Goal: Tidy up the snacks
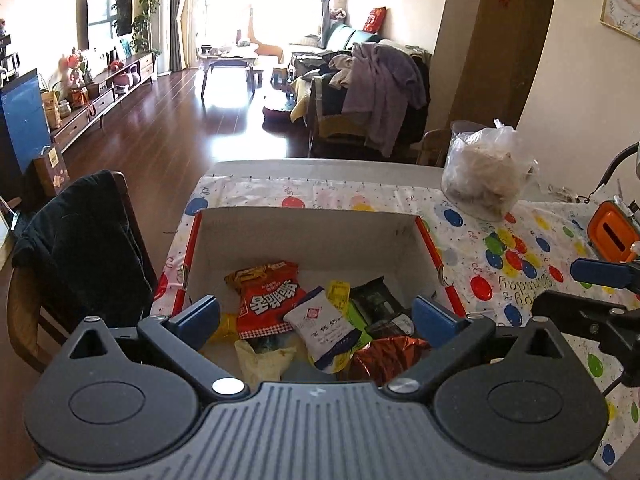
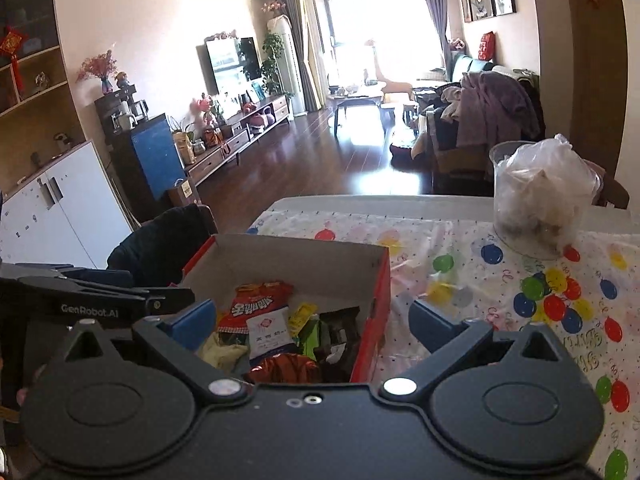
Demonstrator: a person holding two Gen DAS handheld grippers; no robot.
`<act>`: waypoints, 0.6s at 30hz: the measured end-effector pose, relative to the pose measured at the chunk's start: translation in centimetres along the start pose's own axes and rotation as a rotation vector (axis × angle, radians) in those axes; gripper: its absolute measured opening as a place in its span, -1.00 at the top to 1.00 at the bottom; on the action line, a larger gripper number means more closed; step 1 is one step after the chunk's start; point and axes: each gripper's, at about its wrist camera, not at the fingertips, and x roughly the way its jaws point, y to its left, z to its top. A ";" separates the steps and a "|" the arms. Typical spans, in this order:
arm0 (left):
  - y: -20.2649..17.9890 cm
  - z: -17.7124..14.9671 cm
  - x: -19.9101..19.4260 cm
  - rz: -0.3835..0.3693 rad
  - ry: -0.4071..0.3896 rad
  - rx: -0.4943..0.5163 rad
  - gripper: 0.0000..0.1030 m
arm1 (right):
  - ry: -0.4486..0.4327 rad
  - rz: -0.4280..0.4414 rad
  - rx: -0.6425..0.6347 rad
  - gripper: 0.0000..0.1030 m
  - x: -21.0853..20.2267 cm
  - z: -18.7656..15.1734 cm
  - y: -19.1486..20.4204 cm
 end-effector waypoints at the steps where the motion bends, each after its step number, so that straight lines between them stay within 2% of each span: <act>1: 0.0 -0.1 0.0 0.005 0.002 0.001 -1.00 | 0.009 0.003 -0.008 -0.99 0.0 -0.1 0.0; 18: -0.1 -0.7 0.0 0.040 0.014 0.006 -1.00 | 0.048 0.004 0.047 -0.99 0.5 -0.5 -0.8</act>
